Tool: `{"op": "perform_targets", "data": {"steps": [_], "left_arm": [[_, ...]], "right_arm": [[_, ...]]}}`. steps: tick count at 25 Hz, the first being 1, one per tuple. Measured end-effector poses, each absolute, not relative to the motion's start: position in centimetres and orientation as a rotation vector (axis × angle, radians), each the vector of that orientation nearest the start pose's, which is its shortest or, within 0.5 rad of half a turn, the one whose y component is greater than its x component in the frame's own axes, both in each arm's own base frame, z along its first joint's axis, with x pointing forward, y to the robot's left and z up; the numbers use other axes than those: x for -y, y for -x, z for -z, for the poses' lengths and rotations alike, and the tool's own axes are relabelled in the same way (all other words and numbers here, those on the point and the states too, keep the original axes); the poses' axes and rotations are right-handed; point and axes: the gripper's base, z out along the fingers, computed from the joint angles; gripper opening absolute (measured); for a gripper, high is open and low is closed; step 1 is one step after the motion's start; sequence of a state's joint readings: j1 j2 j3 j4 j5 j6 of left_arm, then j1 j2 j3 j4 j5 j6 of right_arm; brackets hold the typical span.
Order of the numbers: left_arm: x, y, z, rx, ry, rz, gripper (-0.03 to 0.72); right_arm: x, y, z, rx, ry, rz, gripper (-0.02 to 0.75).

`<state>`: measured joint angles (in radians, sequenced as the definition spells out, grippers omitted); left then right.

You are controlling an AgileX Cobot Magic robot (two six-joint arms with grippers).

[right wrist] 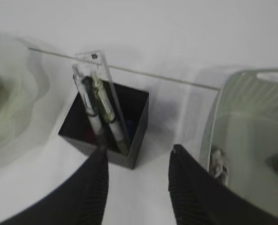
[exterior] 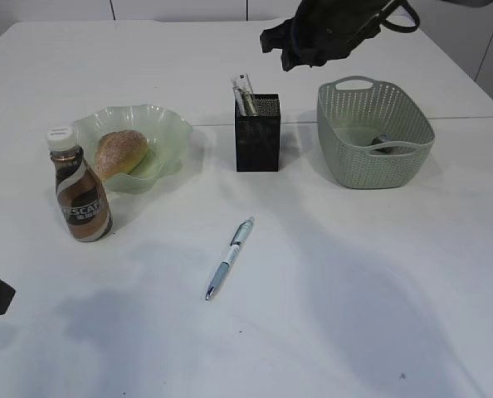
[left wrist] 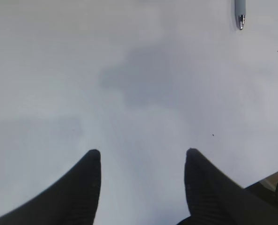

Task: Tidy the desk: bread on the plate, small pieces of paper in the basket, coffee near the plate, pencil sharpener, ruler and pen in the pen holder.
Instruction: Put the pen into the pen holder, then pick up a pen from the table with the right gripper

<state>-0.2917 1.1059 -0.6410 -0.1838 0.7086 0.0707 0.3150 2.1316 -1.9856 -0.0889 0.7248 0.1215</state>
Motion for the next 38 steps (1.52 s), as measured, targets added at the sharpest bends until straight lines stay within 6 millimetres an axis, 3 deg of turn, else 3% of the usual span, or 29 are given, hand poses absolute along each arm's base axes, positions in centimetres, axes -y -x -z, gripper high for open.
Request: {"op": "perform_targets", "data": {"steps": [8, 15, 25, 31, 33, 38], "left_arm": [[6.6, -18.1, -24.1, -2.64, -0.334, 0.277, 0.401], [6.6, -18.1, -24.1, -2.64, -0.334, 0.277, 0.401], [6.6, -18.0, -24.1, -2.653, -0.336, 0.279, 0.401], [6.5, -17.8, -24.0, -2.674, -0.341, 0.279, 0.401], [6.5, -17.8, -24.0, -2.675, -0.342, 0.279, 0.401], [6.5, -17.8, -24.0, -2.675, -0.339, 0.282, 0.401]], "right_arm": [[-14.7, -44.4, -29.1, -2.632, 0.243, -0.184, 0.333], [-15.3, -42.8, -28.6, -2.81, 0.193, -0.323, 0.307], [-16.1, -42.3, -28.7, -2.848, 0.112, -0.446, 0.302], [-18.0, -41.5, -28.7, -2.858, 0.125, -0.46, 0.301], [-19.5, -40.8, -28.6, -2.87, 0.098, -0.456, 0.301], [-20.9, -40.2, -28.5, -2.893, -0.044, -0.459, 0.301]]}}
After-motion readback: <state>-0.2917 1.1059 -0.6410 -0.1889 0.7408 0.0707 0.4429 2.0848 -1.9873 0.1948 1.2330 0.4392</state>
